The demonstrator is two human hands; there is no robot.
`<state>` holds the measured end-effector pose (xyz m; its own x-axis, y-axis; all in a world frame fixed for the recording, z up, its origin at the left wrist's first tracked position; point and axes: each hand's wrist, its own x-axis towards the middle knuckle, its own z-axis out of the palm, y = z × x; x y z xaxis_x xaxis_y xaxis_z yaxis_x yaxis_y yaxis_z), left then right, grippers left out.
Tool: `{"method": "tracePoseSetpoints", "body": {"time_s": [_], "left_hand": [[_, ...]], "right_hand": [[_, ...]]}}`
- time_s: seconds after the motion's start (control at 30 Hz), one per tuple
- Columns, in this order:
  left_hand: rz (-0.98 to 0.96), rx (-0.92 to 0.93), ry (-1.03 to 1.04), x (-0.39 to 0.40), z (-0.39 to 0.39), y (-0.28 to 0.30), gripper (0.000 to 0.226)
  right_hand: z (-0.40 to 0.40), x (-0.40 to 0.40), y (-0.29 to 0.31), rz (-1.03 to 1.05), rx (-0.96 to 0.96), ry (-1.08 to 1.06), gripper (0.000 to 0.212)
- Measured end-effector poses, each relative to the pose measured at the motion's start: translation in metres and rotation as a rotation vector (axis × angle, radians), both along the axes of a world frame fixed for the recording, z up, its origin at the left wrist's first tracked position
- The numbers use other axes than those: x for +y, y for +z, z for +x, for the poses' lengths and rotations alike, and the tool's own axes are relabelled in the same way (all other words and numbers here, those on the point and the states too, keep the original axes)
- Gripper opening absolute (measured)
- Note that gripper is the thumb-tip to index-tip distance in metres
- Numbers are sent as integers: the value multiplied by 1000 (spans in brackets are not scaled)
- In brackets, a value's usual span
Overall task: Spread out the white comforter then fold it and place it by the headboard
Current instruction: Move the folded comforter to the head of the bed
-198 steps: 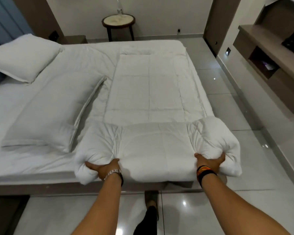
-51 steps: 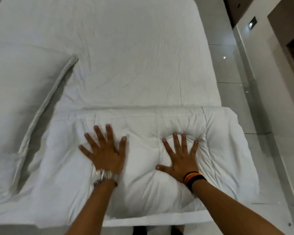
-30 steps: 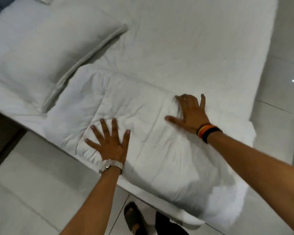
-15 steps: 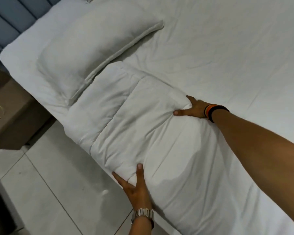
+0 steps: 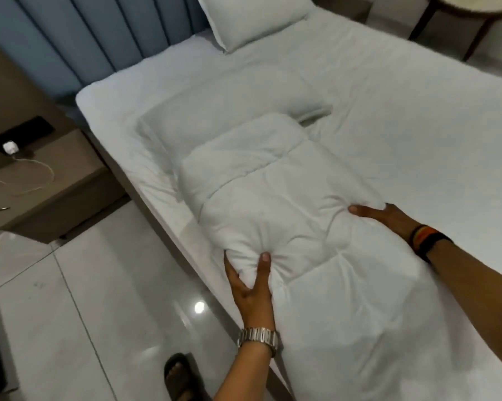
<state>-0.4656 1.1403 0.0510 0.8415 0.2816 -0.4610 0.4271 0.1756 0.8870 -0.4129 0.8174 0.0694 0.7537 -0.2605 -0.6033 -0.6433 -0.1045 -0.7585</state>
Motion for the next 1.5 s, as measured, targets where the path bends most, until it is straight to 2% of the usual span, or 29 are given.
{"method": "tracePoseSetpoints", "body": {"time_s": [0.2, 0.33, 0.5, 0.7, 0.77, 0.8, 0.87, 0.97, 1.03, 1.13, 1.23, 1.3, 1.33, 1.4, 1.43, 1.5], "left_hand": [[-76, -253, -238, 95, 184, 71, 93], [-9, -355, -385, 169, 312, 118, 96], [84, -399, -500, 239, 478, 160, 99], [176, -403, -604, 292, 681, 186, 104], [187, -398, -603, 308, 741, 192, 96], [174, -410, -612, 313, 775, 199, 85], [170, -422, -635, 325, 842, 207, 70], [240, -396, -683, 342, 928, 215, 80], [277, -387, -732, 346, 992, 219, 85], [296, -395, -849, 336, 1092, 209, 84], [327, -422, -946, 317, 1189, 186, 73], [429, -388, -1025, 313, 1237, 152, 74], [526, -361, -1084, 314, 1254, 127, 75], [898, -273, -1280, 327, 1268, 63, 76], [1101, -242, -1359, 338, 1262, 32, 77], [1305, -332, -1379, 365, 1238, -27, 78]], "right_hand": [[82, 89, 95, -4, -151, -146, 77], [162, 170, 128, 58, -267, -207, 86], [281, 249, 133, 64, -421, -397, 67], [460, 319, 125, 103, -535, -549, 64], [520, 340, 124, 146, -533, -565, 70], [554, 349, 122, 176, -525, -573, 74], [612, 366, 118, 211, -520, -596, 64], [686, 396, 116, 270, -517, -646, 44], [736, 412, 111, 293, -505, -707, 46], [811, 424, 92, 314, -520, -798, 75], [893, 435, 54, 291, -494, -895, 86], [938, 440, 22, 286, -370, -913, 106], [958, 441, 5, 265, -237, -908, 113], [987, 450, -27, 163, 30, -853, 115], [998, 458, -40, 80, 105, -799, 113], [1025, 481, -65, -148, 125, -697, 111]]}}
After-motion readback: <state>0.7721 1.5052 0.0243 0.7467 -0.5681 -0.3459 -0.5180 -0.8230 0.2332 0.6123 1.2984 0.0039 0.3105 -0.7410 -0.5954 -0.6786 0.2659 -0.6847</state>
